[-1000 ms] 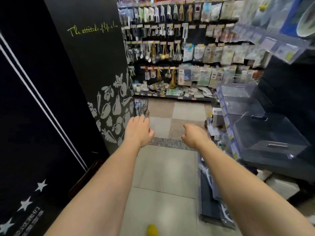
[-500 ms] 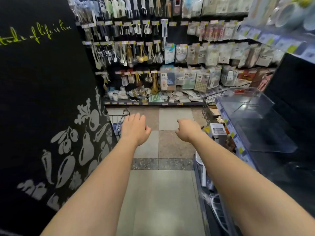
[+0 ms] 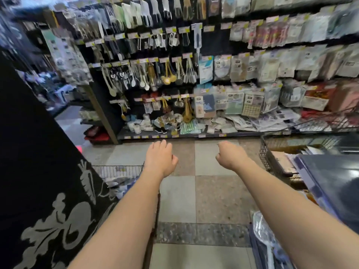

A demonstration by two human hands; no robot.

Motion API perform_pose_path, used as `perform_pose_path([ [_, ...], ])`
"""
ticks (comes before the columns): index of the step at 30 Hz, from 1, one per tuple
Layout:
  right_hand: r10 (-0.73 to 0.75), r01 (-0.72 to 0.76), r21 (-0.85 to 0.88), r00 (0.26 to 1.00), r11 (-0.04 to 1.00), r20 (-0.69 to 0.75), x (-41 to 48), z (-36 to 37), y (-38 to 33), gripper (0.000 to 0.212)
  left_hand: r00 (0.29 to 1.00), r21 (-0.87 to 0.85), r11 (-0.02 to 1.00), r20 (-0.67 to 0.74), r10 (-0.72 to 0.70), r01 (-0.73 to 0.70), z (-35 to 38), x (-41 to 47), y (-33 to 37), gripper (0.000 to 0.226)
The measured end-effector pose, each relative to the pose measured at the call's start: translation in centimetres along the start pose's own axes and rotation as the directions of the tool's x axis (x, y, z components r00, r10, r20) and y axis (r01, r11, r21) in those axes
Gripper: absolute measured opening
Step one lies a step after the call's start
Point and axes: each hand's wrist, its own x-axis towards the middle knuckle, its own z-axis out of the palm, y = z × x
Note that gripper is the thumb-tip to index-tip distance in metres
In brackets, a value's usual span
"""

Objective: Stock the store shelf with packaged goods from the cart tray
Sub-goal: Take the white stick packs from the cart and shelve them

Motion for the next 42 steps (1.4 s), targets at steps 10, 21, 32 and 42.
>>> perform_pose_path([
  [10, -0.01, 0.011, -0.013, 1.0, 1.0, 0.027, 24.0, -0.1, 1.3, 0.044, 0.999, -0.061, 0.997, 0.0, 0.038, -0.038, 5.8, 24.7, -1.8, 0.039],
  [21, 0.295, -0.296, 0.064, 0.955, 0.953, 0.022, 46.3, -2.8, 12.4, 0.051, 0.935, -0.167, 0.926, 0.047, 0.351, -0.339, 12.7, 55.8, 5.0, 0.041],
  [32, 0.629, -0.622, 0.198, 0.777, 0.757, 0.034, 62.2, -0.1, 32.7, 0.035, 0.773, -0.215, 0.795, 0.192, 0.604, -0.567, 21.0, 79.1, 22.9, 0.047],
  [42, 0.849, -0.834, 0.269, 0.52, 0.482, 0.089, 65.5, -1.6, 49.2, 0.032, 0.582, -0.252, 0.632, 0.249, 0.774, -0.733, 22.1, 93.2, 40.6, 0.038],
])
